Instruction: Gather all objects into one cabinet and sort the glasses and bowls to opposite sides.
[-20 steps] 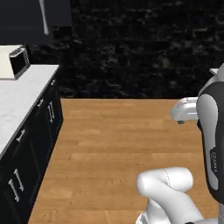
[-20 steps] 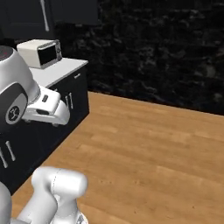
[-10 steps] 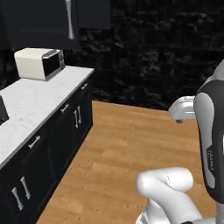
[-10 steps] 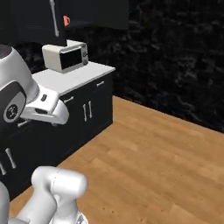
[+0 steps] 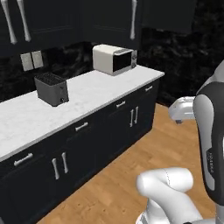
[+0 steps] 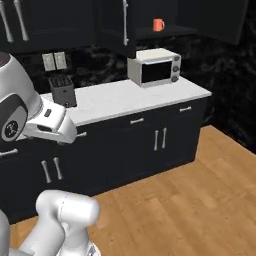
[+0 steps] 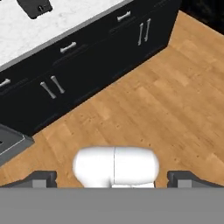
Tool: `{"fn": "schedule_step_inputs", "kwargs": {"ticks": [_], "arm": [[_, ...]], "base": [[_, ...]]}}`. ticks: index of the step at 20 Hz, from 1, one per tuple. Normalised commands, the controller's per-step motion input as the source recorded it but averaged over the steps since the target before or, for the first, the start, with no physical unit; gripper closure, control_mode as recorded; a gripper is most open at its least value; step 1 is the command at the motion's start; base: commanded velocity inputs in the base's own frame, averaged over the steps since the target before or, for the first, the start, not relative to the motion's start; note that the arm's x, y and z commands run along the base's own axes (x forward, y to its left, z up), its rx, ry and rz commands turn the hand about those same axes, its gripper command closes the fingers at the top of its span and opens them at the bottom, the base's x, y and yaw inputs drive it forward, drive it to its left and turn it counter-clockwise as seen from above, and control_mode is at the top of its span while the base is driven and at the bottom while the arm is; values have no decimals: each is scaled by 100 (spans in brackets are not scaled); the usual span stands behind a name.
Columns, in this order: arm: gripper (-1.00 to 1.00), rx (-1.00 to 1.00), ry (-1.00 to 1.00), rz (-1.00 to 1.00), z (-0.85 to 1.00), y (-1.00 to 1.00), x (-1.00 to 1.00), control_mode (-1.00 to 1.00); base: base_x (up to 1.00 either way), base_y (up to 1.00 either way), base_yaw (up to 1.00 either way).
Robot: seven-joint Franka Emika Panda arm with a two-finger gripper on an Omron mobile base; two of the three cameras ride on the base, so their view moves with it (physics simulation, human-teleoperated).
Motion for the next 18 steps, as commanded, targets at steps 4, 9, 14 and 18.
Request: {"fn": "schedule_step_inputs", "kwargs": {"ticks": [4,9,14,18], "arm": [[-100,0,0,0,0,0,0,100],[-100,0,0,0,0,0,0,100],[-100,0,0,0,0,0,0,100],[-100,0,0,0,0,0,0,100]], "base": [[21,-66,73],[17,-67,74],[14,-70,73],[7,-80,69]]}}
